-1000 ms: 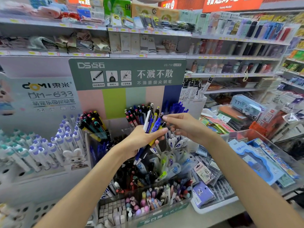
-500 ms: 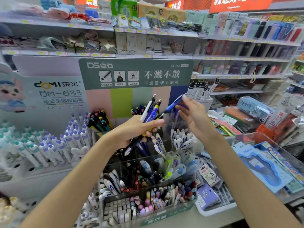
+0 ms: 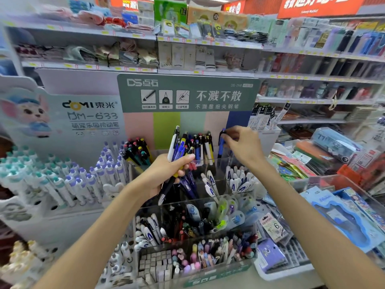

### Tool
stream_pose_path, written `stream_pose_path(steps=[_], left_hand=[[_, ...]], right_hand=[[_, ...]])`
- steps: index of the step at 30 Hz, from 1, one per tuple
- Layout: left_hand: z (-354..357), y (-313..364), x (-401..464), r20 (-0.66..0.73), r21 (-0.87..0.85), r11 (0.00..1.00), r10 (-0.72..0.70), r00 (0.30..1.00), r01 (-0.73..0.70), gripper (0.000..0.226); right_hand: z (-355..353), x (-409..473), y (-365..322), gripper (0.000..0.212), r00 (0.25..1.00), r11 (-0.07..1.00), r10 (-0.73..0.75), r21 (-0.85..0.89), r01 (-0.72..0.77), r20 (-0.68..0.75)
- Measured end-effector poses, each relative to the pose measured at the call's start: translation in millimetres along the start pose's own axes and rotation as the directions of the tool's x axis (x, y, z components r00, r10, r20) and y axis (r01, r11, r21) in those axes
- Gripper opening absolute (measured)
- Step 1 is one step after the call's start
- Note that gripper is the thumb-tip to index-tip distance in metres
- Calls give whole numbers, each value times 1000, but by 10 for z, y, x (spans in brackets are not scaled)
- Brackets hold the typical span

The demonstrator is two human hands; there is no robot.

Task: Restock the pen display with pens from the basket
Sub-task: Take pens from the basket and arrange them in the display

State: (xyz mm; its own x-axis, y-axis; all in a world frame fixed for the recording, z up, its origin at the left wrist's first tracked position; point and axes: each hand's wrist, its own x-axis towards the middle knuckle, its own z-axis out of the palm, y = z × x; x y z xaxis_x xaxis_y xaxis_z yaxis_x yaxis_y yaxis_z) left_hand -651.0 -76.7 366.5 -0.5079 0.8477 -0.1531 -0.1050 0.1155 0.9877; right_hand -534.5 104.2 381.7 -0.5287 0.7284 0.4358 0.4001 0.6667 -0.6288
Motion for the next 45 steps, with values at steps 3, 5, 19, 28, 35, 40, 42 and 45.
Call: stream_pose_path(steps=[3, 5, 19, 28, 35, 40, 42, 45], left_hand=[[35, -14, 4, 12, -3, 1000, 4, 1000, -4, 25], [71, -18, 3, 36, -20, 1000, 11, 999, -10, 21], [255, -17, 25, 142, 40, 998, 32, 989, -38, 21], [287, 60, 17, 119, -41, 999, 38, 992, -33, 25], [85, 67, -3, 40, 12, 999, 35, 999, -36, 34], [132, 37, -4, 51, -5, 1000, 5, 999, -5, 32], [146, 33, -7, 68, -16, 1000, -17, 998, 18, 29], [143, 23, -14, 124, -36, 998, -39, 991, 44, 25]], right_hand=[[114, 49, 7, 22, 994, 982, 40, -190, -20, 101], [189, 87, 11, 23, 994, 951, 64, -307, -35, 86], [-258, -313, -306, 19, 781, 843, 141, 339, -417, 608], [-609, -261, -198, 9, 898, 607, 262, 662, -439, 355], [-600, -10, -68, 5, 989, 987, -3, 156, 26, -146], [-220, 99, -82, 14, 988, 965, -140, -215, 151, 63], [-83, 142, -46, 15, 993, 976, -66, -200, 86, 102], [38, 174, -42, 15, 999, 990, 38, -139, -38, 0]])
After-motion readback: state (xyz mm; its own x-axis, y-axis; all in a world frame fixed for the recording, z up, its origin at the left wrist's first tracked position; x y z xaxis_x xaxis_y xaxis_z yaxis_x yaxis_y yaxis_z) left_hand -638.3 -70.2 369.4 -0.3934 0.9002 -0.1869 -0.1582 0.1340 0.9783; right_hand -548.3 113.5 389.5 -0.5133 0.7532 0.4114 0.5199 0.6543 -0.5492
